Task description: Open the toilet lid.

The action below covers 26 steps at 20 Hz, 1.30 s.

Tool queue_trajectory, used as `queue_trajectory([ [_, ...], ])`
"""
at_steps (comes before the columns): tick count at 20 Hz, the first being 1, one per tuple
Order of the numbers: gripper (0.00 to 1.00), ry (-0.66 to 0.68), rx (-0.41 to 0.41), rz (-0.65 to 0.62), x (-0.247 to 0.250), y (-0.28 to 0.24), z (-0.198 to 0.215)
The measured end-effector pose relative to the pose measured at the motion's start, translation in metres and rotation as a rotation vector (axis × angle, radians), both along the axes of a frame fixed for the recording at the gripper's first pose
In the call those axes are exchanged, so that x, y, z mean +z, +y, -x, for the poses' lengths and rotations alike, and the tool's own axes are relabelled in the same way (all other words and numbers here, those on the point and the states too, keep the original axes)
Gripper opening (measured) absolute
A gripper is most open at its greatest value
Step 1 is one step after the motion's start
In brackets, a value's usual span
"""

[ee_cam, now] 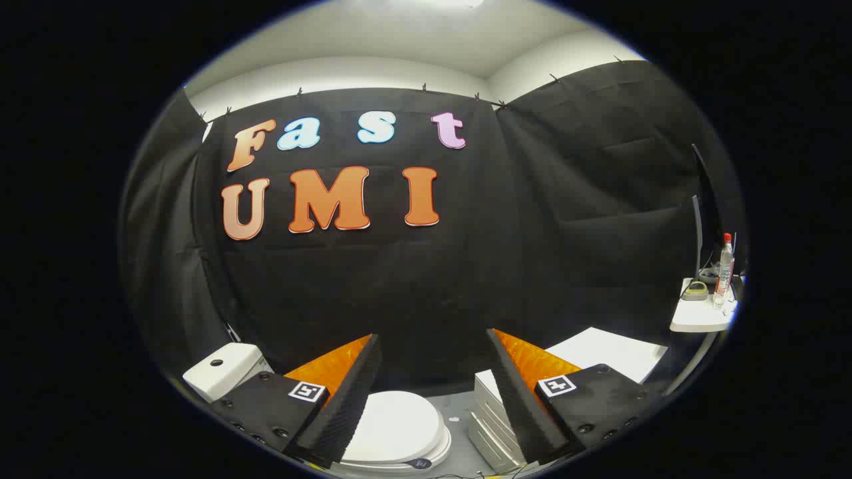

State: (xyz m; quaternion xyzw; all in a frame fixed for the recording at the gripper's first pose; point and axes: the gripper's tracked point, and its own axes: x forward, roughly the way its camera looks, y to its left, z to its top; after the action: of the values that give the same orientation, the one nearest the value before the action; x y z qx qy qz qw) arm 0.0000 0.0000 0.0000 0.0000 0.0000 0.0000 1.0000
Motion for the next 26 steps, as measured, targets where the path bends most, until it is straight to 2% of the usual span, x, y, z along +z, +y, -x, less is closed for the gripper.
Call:
queue_trajectory([
  [26, 1.00, -0.008, 0.021, 0.023, 0.003, 0.012, 0.013],
])
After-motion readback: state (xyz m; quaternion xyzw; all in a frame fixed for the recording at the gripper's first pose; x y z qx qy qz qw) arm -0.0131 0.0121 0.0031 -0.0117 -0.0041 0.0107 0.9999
